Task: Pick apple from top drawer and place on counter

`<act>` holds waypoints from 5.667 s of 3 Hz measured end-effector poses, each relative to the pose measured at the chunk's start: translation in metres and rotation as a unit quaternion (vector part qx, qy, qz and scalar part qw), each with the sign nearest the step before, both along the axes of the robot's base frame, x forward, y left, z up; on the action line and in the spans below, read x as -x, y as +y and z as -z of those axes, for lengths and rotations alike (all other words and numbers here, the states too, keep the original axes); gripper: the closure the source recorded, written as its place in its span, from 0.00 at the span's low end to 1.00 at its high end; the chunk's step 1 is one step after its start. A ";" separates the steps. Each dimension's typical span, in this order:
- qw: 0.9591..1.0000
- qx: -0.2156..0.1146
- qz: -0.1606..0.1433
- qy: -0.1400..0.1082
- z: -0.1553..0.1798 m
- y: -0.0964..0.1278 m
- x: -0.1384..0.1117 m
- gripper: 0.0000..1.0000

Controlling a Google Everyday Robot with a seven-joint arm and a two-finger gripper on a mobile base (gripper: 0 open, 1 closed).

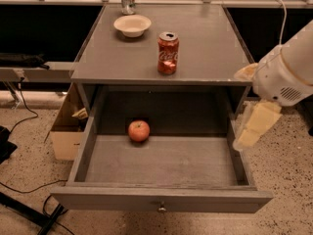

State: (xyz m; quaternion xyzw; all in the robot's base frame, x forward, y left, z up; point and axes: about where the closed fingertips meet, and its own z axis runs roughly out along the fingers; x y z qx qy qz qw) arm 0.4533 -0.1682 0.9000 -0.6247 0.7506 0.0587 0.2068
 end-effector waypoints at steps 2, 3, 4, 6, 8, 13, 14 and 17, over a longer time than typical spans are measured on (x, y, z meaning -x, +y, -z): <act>0.994 -0.106 -0.028 -0.029 0.094 0.072 -0.033 0.00; 0.983 -0.154 -0.006 -0.099 0.103 0.100 -0.075 0.00; 0.983 -0.158 -0.016 -0.088 0.112 0.112 -0.078 0.00; 0.971 -0.227 -0.029 -0.067 0.188 0.161 -0.115 0.00; 0.955 -0.280 -0.018 -0.101 0.236 0.203 -0.155 0.00; 0.956 -0.284 -0.054 -0.046 0.254 0.269 -0.155 0.65; 0.961 -0.266 -0.060 -0.053 0.207 0.259 -0.141 0.88; 0.972 -0.231 -0.024 -0.034 -0.014 0.173 -0.108 1.00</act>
Offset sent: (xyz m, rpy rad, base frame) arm 0.0818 0.1110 -0.1252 0.3374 -0.2087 0.0360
